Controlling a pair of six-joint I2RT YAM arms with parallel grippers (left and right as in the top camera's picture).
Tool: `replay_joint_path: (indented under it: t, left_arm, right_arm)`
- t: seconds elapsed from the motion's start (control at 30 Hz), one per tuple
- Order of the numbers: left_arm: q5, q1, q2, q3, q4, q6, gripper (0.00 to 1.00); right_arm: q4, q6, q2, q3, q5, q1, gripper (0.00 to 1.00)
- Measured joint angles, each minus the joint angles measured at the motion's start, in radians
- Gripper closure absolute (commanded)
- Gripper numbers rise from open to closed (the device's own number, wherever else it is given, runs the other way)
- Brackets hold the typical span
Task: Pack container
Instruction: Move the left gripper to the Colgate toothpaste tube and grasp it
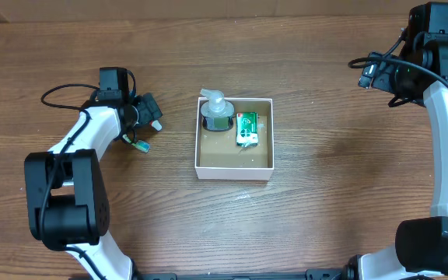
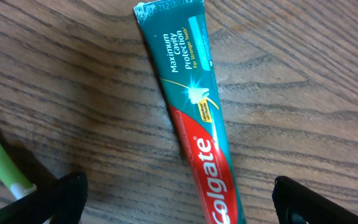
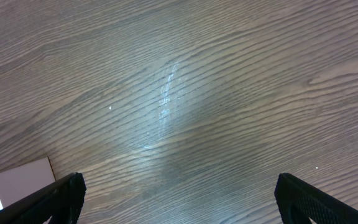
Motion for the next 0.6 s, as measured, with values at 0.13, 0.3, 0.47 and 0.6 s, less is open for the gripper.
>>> replay_joint_path:
  t: [0.13, 0.3, 0.47, 0.6]
  left_arm:
    - [-0.007, 0.0, 0.005, 0.0, 0.008, 0.0, 0.07]
    - [-0.012, -0.002, 0.032, 0.008, -0.001, 0.0, 0.07]
    - [-0.021, -0.003, 0.054, 0.044, -0.051, 0.001, 0.27]
    - [-0.023, -0.003, 0.069, 0.079, -0.142, -0.005, 0.48]
  right_arm:
    - [0.0, 0.0, 0.0, 0.0, 0.0, 0.0, 0.0]
    - [0.0, 0.0, 0.0, 0.0, 0.0, 0.0, 0.0]
    - [0.0, 0.001, 0.0, 0.0, 0.0, 0.0, 0.0]
    - [-0.001, 0.0, 0.0, 0.0, 0.0, 0.0, 0.0]
